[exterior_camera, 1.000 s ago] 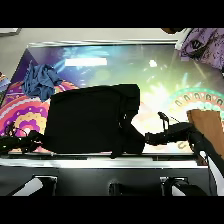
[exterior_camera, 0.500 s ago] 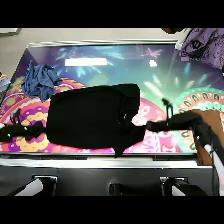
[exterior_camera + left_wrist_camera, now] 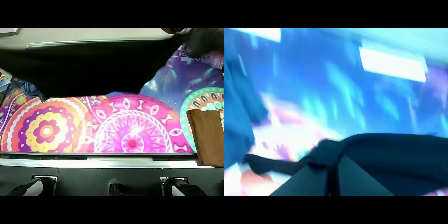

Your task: Fold the clothes and pants, and hang the long-sleeved shirts on hangers.

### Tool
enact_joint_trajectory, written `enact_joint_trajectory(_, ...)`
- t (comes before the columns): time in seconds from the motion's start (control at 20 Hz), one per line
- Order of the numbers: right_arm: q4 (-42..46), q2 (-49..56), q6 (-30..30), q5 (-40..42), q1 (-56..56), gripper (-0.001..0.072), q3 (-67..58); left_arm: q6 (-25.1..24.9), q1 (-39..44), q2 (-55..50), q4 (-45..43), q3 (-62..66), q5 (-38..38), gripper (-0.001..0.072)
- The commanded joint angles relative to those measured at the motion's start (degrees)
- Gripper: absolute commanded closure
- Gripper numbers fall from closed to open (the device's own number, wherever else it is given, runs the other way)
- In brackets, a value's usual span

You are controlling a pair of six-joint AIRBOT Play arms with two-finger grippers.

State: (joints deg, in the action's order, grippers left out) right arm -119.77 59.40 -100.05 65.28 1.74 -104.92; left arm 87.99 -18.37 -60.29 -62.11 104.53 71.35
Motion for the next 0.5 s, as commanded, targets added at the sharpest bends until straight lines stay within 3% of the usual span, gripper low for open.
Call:
enact_joint_trajectory(0.0,8.87,-7.61,6.49,1.68,-0.04,0.0682,-10.95,5.38,0.59,6.71,-10.19,11.1,4.74,0.0692)
enact_joint_trajectory(0.2,15.85,-15.52,12.55,1.27,-0.04,0.0682,-10.95,8.7,0.59,13.97,-16.63,10.97,5.73,0.0692)
enact_joint_trajectory(0.45,16.41,-10.21,15.45,2.08,-0.04,0.0682,-10.93,8.48,0.59,12.02,-16.13,6.71,6.88,0.0692)
